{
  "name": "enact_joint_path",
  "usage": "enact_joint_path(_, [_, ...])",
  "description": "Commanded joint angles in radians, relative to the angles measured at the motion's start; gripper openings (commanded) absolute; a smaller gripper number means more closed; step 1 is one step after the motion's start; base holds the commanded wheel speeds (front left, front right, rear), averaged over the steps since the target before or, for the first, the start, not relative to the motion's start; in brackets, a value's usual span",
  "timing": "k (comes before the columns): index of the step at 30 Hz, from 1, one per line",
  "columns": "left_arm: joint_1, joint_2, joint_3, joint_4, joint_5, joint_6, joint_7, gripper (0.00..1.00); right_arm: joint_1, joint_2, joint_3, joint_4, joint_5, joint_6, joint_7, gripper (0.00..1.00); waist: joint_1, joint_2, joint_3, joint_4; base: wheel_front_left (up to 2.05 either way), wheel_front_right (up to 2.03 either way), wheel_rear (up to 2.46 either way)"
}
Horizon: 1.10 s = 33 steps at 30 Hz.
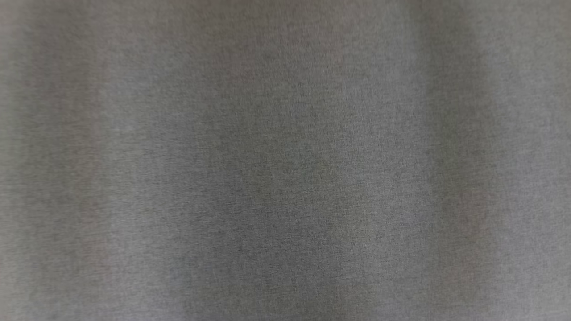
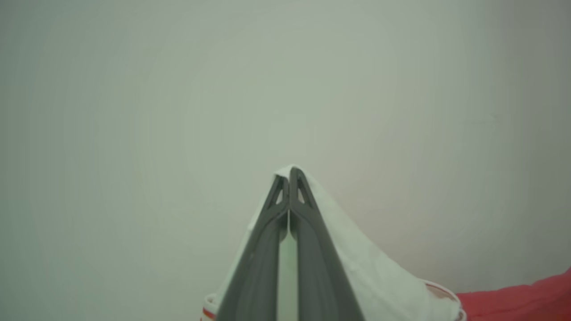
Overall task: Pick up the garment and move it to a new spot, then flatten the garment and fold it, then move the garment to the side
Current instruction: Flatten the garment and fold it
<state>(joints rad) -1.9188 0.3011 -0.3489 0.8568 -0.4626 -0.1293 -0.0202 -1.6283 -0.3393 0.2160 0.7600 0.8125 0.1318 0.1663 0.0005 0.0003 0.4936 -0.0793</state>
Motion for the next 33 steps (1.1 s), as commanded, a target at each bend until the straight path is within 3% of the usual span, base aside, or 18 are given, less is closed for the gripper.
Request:
enact_joint_path(1, [-0.049, -0.004, 0.001, 0.017, 0.0, -0.001, -0.017, 0.0, -0.037, -0.011, 0.01, 0.013, -0.002, -0.002, -0.009, 0.0, -0.0005, -0.0003, 0.068, -0.026, 0.0, 0.0, 0.0])
enact_joint_path(8, [-0.21, -0.025, -0.07, 0.114, -0.001, -0.001, -0.048, 0.0, -0.158, -0.044, 0.069, 0.065, 0.005, -0.002, -0.024, 0.0, -0.0005, -0.0003, 0.127, -0.025, 0.0, 0.0, 0.0])
enact_joint_path(18, [-0.25, -0.022, -0.148, 0.199, -0.056, 0.0, -0.081, 0.0, -0.212, -0.079, 0.138, 0.083, 0.039, -0.002, -0.034, 0.0, -0.0005, -0.0003, 0.167, -0.02, 0.0, 0.0, 0.0])
enact_joint_path(25, [-0.164, -0.011, -0.188, 0.171, -0.165, 0.0, -0.121, 0.0, -0.15, -0.122, 0.205, 0.022, 0.097, -0.002, -0.025, 0.0, -0.0005, -0.0003, 0.153, -0.007, 0.0, 0.0, 0.0])
enact_joint_path(33, [0.096, 0.036, -0.216, -0.002, -0.36, 0.0, -0.166, 0.0, 0.126, -0.271, 0.248, -0.183, 0.267, -0.002, -0.012, 0.0, -0.0005, -0.0003, 0.044, 0.038, 0.0, 0.0, 0.0])
